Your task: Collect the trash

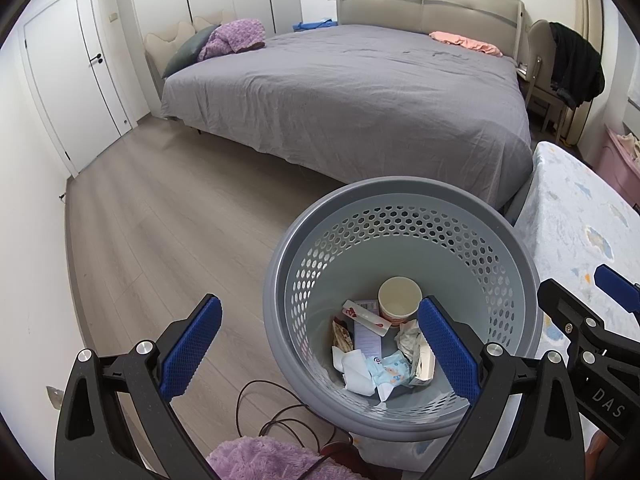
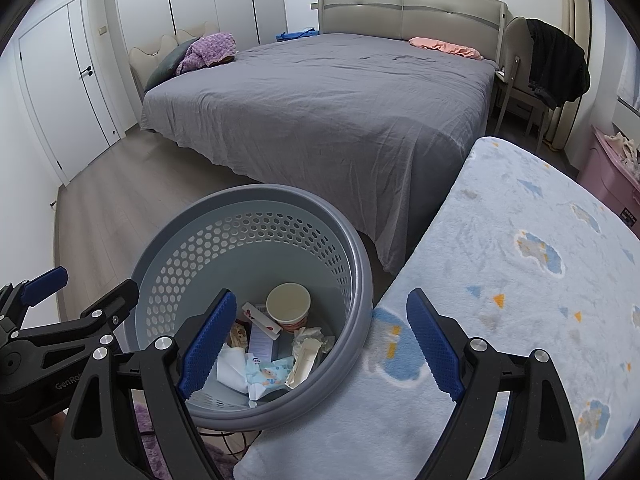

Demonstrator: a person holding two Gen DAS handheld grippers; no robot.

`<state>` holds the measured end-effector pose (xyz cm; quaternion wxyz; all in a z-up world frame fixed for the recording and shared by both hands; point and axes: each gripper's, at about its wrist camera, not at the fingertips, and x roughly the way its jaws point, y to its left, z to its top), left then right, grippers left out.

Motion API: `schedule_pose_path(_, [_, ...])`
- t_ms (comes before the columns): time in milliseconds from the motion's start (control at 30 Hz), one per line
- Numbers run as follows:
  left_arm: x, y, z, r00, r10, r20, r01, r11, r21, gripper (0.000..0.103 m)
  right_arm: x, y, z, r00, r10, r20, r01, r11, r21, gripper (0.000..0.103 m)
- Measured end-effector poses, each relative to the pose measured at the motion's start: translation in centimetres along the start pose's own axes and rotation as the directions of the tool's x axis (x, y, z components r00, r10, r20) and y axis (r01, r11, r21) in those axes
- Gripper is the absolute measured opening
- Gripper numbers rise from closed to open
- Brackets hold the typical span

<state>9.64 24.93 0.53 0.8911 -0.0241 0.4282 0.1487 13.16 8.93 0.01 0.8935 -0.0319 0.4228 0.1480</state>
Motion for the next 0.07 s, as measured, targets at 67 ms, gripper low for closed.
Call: schedule_pose_path(67, [0.00, 0.00, 0.01, 1.000, -0.001, 0.001, 0.001, 1.000, 0.000, 0.097, 0.00, 0.00, 0.00, 1.000, 0.000, 0.000, 0.000, 1.000, -0.001, 0.083])
